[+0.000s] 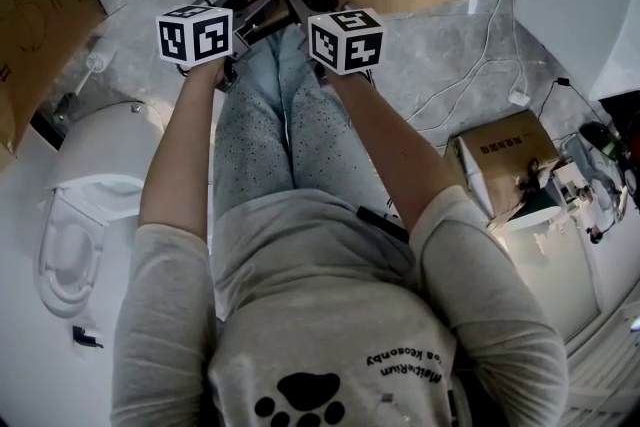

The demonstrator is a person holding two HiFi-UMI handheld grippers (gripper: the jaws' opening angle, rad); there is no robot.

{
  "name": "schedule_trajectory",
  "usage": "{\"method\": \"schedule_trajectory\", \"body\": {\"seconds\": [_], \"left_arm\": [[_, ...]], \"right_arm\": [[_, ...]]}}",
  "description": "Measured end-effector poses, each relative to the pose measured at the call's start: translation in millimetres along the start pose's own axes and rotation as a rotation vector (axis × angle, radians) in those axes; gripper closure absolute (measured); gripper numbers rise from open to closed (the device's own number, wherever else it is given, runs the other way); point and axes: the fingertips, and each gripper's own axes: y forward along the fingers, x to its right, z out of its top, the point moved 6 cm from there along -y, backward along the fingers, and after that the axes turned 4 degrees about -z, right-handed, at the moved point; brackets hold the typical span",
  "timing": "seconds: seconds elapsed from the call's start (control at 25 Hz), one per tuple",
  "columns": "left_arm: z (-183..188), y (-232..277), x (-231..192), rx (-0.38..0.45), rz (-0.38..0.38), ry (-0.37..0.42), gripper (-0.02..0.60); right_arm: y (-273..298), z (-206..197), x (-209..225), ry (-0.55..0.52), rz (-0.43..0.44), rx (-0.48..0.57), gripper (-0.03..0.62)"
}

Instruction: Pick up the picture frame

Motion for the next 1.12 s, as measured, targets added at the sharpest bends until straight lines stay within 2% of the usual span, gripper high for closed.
{"method": "schedule_trajectory", "body": {"seconds": [0.2,0.48,0.88,1.12], "left_arm": [[-0.5,1.9,9.6,-0.024,0.050,0.033,0.565],[4.9,-7.2,33.3,-0.030,0.117,0.065,0.565],[34.1,-36.1,75.9,0.051,0.193,0.127,0.565],[53.6,-52.5,115.4,0.115,0.218,0.203,0.565]], "right_arm": [[-6.1,1.3,0.0,-0.023,-0.033,-0.019,0.514],[-32.1,21.9,-5.4,-0.040,-0.063,0.008,0.513],[-87.8,57.5,-17.4,-0.047,-0.110,0.078,0.526],[-124.9,81.7,-29.4,-0.052,-0.117,0.136,0.543]]}}
